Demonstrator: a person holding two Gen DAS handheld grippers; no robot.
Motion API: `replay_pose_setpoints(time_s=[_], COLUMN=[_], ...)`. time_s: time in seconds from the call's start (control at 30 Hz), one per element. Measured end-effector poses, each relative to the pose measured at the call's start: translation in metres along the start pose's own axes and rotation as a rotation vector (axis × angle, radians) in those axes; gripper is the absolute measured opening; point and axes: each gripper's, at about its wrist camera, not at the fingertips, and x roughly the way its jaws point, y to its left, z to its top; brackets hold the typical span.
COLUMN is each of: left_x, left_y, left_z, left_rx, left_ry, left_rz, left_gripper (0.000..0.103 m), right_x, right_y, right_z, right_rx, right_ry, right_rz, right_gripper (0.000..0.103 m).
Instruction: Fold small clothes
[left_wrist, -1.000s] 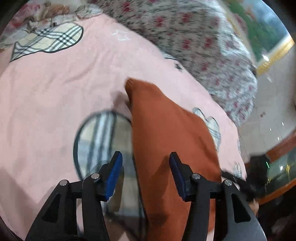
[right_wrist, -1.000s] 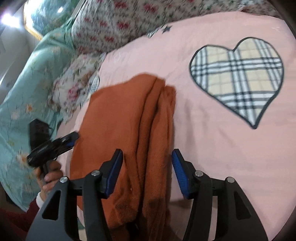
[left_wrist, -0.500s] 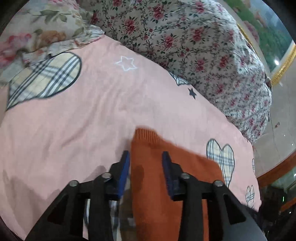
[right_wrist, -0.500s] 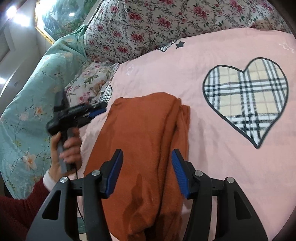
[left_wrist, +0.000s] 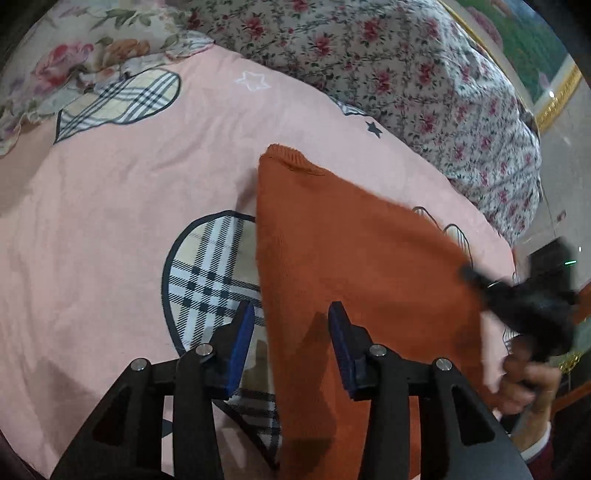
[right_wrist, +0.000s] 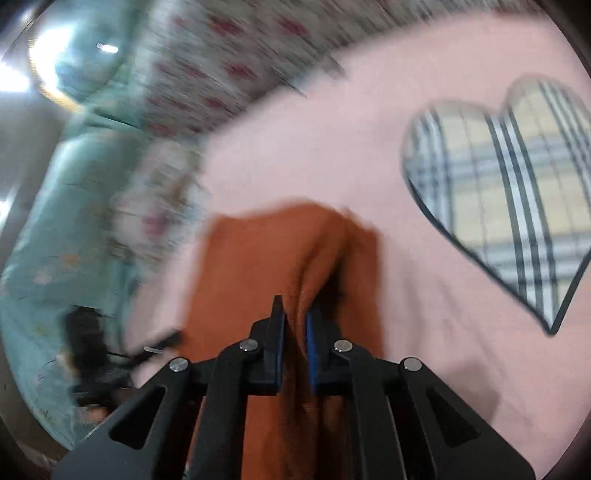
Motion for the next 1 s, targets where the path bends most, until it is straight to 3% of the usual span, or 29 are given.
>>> replay_pose_setpoints(time_s=[0.1,0.23,0.37,0.6,0.73,0.83,1.0], left_x=[0.002,0.013,0.023,0.041,0.024,0.002,-0.039], left_y=[-0.007,-0.011,-0.010,-0.012,-0.020,-0.026,-0.043], left_z=[-0.002,-0.005,-0.006,-0.008,-0.011,-0.020,-0.045], left_rx=[0.025,0.042,0.046,0.063,0.082,0.106,0.146], left_ry=[0.007,0.035,0.051,0.059,0.034,-0.001,-0.061], left_rz=[0.011,0.043,0.071,0.117,0.123,0.091,-0.044], left_gripper=[0.042,0.044,0.047,0.054,0.050,0.048,0.046], right_x=[-0.024,-0.001,0.012,0.023,0.014,-0.009,-0.053], right_y=[0.019,-0.017,-0.039,-0.041,-0.035,-0.024,0.001], right_z=[-0.003,-0.016,-0.022,-0.023,-0.024,-0.025,-0.044], right_rx=[-0.063,0.005,0.058,0.017,0.014,0.001,-0.052], right_ry=[-0.069,0.013,0.032,0.036,0.028,-0.002,-0.056], right_rz=[-0.005,-0.106,-0.138,-0.229,-0.226,-0.243,-0.202], right_gripper=[0.011,0.011,0.011,0.010,0.012,0.015,0.015])
